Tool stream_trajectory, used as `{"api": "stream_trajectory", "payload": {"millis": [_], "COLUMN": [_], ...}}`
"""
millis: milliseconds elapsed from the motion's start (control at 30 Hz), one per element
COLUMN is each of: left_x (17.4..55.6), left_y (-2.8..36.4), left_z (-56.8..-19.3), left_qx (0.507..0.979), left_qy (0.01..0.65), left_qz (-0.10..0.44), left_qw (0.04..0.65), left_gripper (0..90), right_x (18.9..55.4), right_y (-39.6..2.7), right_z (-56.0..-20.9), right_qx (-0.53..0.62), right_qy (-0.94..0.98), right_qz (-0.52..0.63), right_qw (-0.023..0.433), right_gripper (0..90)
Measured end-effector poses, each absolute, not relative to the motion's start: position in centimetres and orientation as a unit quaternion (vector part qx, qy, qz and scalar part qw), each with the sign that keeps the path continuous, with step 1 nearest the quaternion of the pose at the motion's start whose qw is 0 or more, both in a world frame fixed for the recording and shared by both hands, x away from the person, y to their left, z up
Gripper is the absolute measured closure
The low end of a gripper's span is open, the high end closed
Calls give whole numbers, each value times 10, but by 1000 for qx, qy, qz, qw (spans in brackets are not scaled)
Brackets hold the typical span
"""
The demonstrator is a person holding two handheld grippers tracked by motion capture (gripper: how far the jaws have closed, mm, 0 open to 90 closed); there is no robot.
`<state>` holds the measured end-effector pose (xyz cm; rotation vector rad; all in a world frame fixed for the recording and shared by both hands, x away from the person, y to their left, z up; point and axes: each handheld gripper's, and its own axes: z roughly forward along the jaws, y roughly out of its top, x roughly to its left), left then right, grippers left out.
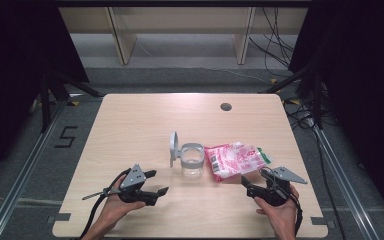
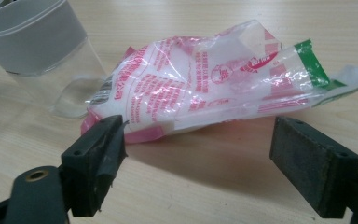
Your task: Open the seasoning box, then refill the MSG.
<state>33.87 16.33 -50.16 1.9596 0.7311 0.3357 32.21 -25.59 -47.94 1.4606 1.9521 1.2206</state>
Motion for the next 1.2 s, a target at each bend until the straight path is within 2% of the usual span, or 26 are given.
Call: {"api": "stream_trajectory", "payload": {"millis": [200, 267, 300, 533, 567, 633, 1200], "left_x": [338, 337, 337, 336, 337, 336, 336], "left_y": [162, 160, 159, 159, 160, 159, 156], "left_z": [-503, -503, -504, -503, -503, -504, -506], "left_qx": [817, 816, 816, 816, 818, 818, 824], "left_qy": [290, 289, 290, 291, 290, 289, 282], "left_qz": [136, 134, 128, 133, 130, 129, 127], "left_qw": [480, 482, 483, 481, 479, 480, 476], "left_gripper": [229, 228, 228, 225, 223, 220, 220], "right_x": [323, 327, 325, 329, 328, 332, 345], "right_y": [-259, -263, -261, -264, -260, -263, -254], "right_z": [-485, -488, -488, -491, -491, -494, -498], "right_qx": [557, 550, 571, 561, 574, 552, 554], "right_qy": [677, 677, 659, 671, 660, 678, 680], "right_qz": [448, 455, 463, 456, 461, 454, 450], "right_qw": [175, 181, 159, 166, 149, 170, 169], "right_gripper": [169, 167, 166, 158, 158, 158, 158]}}
